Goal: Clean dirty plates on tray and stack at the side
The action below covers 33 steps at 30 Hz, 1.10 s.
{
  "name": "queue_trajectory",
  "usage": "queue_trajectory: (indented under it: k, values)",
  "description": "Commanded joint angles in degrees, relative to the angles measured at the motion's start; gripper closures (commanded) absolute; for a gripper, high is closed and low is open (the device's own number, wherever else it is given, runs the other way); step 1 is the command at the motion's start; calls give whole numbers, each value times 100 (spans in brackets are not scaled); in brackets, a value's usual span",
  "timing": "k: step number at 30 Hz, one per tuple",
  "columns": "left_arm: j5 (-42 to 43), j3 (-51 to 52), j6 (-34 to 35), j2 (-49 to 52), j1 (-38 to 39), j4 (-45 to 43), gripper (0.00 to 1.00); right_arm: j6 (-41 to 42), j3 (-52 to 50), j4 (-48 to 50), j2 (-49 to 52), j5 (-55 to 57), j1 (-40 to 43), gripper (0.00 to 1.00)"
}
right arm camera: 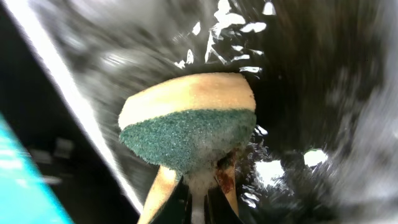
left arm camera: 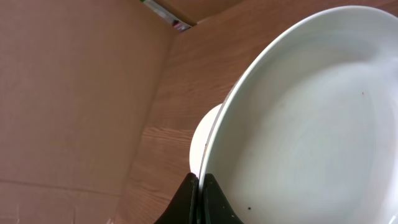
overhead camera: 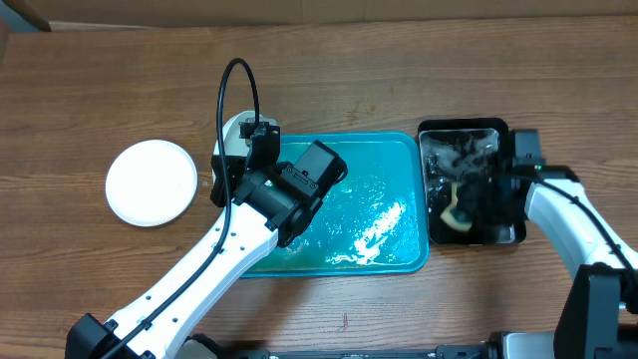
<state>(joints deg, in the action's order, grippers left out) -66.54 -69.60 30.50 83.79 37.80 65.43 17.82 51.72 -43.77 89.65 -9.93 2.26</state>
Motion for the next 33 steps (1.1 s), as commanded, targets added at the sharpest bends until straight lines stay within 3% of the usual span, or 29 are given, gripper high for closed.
queue_trajectory:
  k: [1, 10, 25, 28, 33]
  values:
    - [-44, -144, 197, -28, 11, 9, 96, -568, 551, 48, 4, 2, -7, 96]
    - [83, -144, 293, -28, 11, 15, 96, -916, 442, 127, 13, 778, -4, 96]
    - [164, -146, 339, -33, -17, 190, 96, -861, -540, 573, 450, 776, -4, 96]
    - [221, -151, 487, -63, -212, 225, 96, -839, -544, 540, 466, 774, -4, 96]
    - [1274, -173, 645, -166, -1113, 160, 96, -739, -544, 452, 466, 776, -7, 96]
